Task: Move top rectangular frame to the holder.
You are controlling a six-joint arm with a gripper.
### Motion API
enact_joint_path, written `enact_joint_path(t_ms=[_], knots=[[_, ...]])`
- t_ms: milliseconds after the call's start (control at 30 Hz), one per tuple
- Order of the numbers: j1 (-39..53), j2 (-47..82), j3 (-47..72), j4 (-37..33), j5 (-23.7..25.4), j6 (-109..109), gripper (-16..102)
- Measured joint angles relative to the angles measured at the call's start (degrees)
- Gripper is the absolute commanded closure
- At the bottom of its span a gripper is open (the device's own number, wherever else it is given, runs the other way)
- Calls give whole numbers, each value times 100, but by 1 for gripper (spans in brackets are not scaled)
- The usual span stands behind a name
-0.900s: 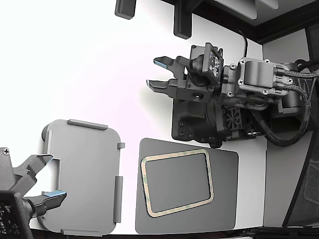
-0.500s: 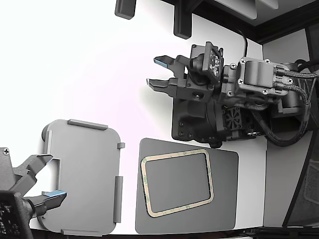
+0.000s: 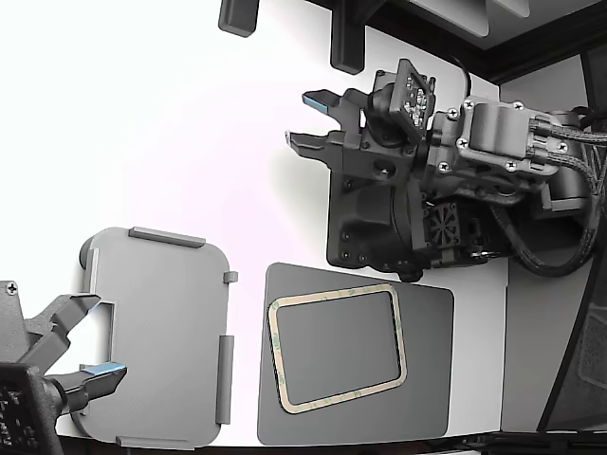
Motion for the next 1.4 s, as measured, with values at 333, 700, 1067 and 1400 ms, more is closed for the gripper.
enact_joint_path(t_ms=[333, 700, 1067, 1400], knots=[[659, -1037, -1494, 448, 114, 158, -14], [1986, -2145, -2619, 1477, 387, -404, -8], [3217, -3437, -3357, 2188, 132, -1257, -10], [3437, -4061, -3366, 1934, -606, -1415, -2]])
